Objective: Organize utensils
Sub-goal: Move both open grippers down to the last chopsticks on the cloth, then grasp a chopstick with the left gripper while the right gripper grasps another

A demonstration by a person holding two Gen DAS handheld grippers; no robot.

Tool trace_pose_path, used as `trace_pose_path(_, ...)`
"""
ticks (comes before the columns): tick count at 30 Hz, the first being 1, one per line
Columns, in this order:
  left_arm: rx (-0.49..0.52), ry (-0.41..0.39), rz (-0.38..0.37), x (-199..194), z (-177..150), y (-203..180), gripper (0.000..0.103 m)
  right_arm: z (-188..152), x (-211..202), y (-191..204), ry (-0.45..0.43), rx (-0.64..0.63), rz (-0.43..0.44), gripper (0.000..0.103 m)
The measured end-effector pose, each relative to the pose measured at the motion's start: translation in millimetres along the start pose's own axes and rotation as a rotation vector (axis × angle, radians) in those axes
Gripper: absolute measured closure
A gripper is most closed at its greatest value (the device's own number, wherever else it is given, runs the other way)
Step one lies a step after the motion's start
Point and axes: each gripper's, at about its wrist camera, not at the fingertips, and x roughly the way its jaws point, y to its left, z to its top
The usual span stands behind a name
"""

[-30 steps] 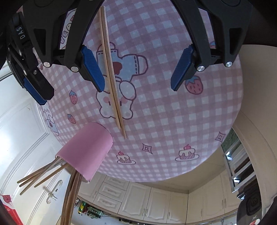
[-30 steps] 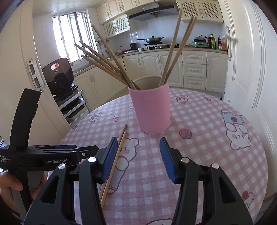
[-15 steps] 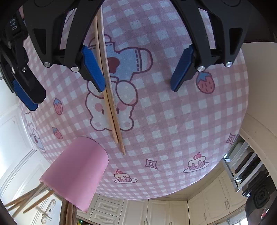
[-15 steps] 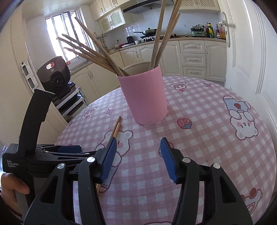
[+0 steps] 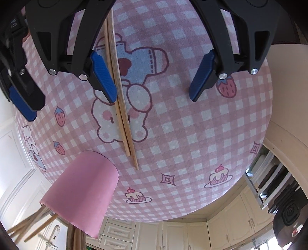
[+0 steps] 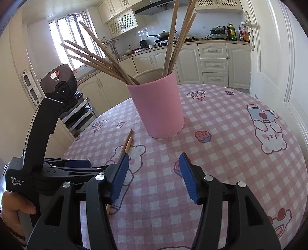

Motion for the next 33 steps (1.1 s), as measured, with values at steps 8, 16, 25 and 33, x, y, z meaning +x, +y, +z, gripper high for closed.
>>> trace_pose_path(8,-0.002,0.012,-0.004,3,6,1,0.026,1,0,-4,0.001,0.010,-0.009,0.051)
trace_pose_path(16,0.018,0.013,-0.018,0,10,1,0.042,3,-3,-4,0.001,0.010,-0.012,0.050)
trace_pose_path(25,0.043,0.008,0.047,5,13,-12,0.046,2,-2,-7,0.005,0.036,-0.015,0.050)
trace_pose_path(33,0.139,-0.006,0.011,-4,2,-16,0.084,2,0,-5,0.032,0.022,-0.015,0.049)
